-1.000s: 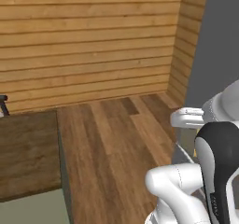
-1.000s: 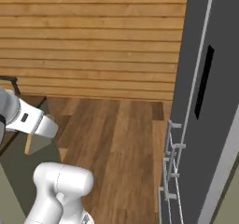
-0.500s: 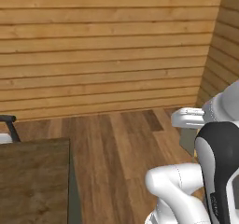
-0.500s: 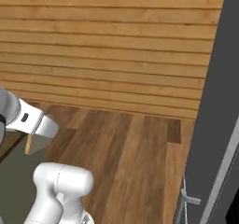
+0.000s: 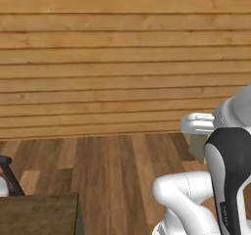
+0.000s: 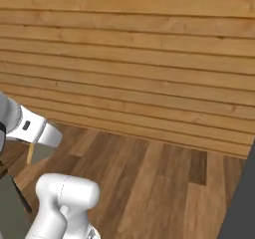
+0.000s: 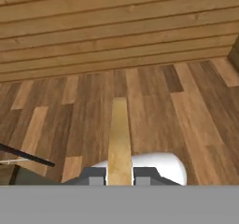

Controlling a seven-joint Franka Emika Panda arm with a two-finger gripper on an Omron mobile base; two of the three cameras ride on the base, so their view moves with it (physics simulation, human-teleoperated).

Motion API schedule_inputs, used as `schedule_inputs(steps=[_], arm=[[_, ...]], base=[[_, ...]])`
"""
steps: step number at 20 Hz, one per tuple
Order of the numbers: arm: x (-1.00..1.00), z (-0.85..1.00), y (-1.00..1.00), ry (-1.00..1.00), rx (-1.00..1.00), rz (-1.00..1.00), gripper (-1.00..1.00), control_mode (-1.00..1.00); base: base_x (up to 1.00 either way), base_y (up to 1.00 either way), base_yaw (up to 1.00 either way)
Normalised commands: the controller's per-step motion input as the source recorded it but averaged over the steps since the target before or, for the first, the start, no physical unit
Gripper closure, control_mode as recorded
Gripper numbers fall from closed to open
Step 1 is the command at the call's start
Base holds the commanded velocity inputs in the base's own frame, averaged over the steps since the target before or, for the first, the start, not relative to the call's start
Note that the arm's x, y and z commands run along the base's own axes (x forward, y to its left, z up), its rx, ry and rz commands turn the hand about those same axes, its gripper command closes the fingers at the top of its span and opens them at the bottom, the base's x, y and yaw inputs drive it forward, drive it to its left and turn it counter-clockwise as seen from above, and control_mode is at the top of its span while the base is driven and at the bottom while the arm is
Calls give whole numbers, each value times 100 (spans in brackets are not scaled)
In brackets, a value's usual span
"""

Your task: Start the toaster. Once the lever pops up, take the bread to the plate on the dining counter.

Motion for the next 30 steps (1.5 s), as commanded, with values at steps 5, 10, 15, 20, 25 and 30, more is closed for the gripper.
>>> schedule_inputs(steps=[5, 10, 15, 20, 25, 30], arm=[[0, 0, 0, 0, 0, 0, 100, 100], [0, 0, 0, 0, 0, 0, 100, 100], [0, 0, 0, 0, 0, 0, 100, 100], [0, 0, 0, 0, 0, 0, 100, 100], [0, 0, 0, 0, 0, 0, 100, 100], [0, 0, 0, 0, 0, 0, 100, 100]], base=[[100, -7, 27], [100, 0, 56], [99, 0, 75], [92, 0, 77], [79, -1, 76], [62, -5, 76]])
